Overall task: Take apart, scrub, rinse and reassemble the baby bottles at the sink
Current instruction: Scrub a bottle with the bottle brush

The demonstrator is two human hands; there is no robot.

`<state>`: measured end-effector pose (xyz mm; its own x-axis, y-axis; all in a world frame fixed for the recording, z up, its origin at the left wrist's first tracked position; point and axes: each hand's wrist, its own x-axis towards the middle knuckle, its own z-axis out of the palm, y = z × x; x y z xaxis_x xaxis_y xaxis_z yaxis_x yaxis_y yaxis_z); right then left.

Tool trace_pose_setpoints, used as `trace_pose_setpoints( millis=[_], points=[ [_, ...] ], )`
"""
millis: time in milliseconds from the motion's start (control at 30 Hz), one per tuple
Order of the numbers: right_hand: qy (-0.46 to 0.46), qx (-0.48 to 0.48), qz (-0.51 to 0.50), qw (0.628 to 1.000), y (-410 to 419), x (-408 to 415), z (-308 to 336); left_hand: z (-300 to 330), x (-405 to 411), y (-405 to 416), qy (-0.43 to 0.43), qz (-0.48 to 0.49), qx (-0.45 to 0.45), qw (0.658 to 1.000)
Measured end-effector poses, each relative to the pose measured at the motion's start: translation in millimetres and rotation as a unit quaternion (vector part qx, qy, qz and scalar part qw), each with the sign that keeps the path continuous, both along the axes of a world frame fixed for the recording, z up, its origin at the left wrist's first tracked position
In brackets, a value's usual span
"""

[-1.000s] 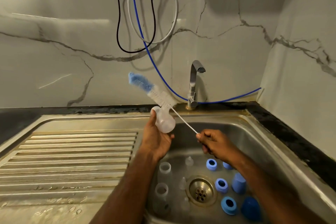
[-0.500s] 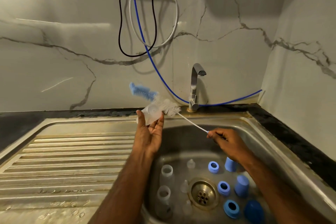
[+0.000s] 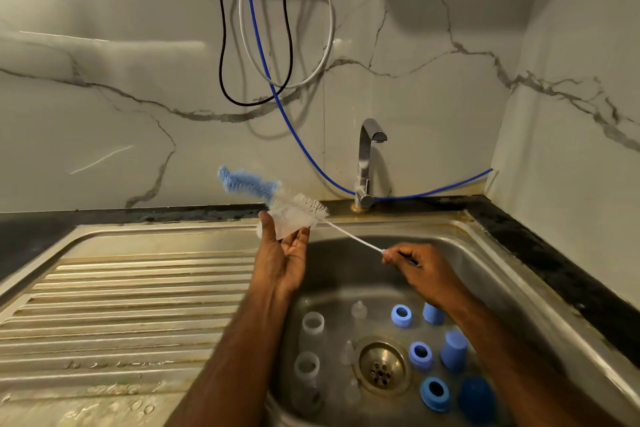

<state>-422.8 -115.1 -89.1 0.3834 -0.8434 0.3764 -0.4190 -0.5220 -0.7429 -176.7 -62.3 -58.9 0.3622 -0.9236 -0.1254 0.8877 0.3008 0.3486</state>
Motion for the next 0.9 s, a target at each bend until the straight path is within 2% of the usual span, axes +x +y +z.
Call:
trace_pose_setpoints(
  millis=[100,267,400,533,667,800,900],
  points=[
    [-0.028,0.000,-0.018,0.999,-2.8,0.7,2.1,1.2,1.6,2.0,0.019,-0.015,-0.016,1.000],
    [0.000,0.001,0.016,1.000,3.1,10.1,3.9,2.9,-6.4,0.3,0.000,-0.021,-0.029,0.999],
    [-0.032,0.000,-0.010,0.999,-2.6,2.2,6.1,3.5,4.6,2.0,0.006,-0.015,-0.031,0.999],
    [0.011,0.010,0.029,0.999,1.3,10.6,5.1,4.1,-7.9,-0.9,-0.013,-0.018,-0.038,0.999],
    [-0.028,0.010,-0.004,1.000,-5.7,-1.5,6.4,6.0,7.2,2.9,0.001,-0.016,-0.043,0.999],
    [-0.001,0.015,0.017,1.000,0.4,10.2,6.5,4.6,-10.1,-0.5,-0.028,-0.032,-0.035,0.998],
    [-0.014,0.025,0.013,1.000,-2.7,-1.0,7.8,9.4,2.0,1.5,-0.013,-0.018,-0.045,0.999]
  ],
)
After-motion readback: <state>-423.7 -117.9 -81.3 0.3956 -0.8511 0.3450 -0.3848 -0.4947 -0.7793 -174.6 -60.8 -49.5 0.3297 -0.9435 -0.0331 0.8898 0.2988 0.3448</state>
